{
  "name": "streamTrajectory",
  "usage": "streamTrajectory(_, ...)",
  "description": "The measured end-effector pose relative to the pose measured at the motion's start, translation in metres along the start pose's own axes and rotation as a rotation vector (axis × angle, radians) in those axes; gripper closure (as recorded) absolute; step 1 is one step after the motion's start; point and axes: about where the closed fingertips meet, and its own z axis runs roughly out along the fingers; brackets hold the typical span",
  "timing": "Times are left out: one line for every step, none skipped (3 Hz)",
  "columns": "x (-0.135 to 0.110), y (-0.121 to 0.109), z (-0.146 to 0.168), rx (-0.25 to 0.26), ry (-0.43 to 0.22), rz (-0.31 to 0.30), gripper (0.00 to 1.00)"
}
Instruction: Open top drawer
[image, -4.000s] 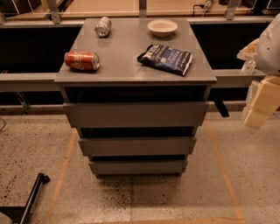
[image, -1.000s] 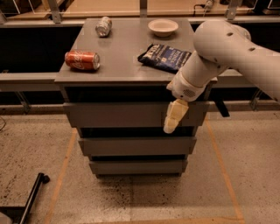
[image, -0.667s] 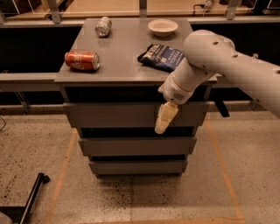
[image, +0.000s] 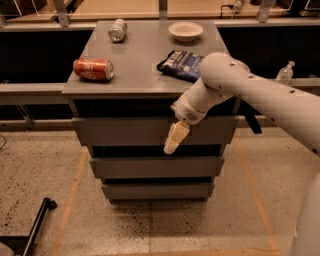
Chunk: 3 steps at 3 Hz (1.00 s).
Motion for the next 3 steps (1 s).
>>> streamTrajectory(-0.006,-0.006,0.026,-0.004,-0.064,0.018,0.00)
streamTrajectory(-0.004,0.001,0.047,-0.023,-0.106,0.049,0.01)
streamTrajectory(0.002,0.024,0.046,-0.043,-0.120,0.063,0.17)
